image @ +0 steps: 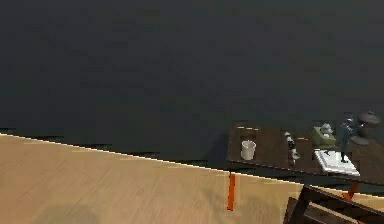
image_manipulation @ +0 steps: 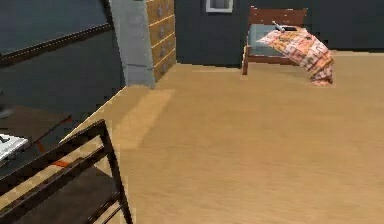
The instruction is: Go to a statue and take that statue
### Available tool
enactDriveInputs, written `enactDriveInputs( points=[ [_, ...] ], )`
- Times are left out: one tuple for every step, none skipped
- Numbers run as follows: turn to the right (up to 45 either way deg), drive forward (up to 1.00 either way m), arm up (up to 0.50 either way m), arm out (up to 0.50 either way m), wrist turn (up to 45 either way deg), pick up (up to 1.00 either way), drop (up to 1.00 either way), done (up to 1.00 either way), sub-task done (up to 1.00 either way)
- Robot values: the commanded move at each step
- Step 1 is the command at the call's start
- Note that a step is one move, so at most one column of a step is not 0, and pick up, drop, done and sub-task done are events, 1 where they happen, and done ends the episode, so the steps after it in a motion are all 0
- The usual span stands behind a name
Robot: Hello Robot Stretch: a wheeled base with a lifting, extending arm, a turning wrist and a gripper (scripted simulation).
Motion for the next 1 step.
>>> enactDriveInputs(
  points=[
    [9.0,0.00,0.00,0.00,0.0,0.00,0.00,0.00,0.00]
  ],
)
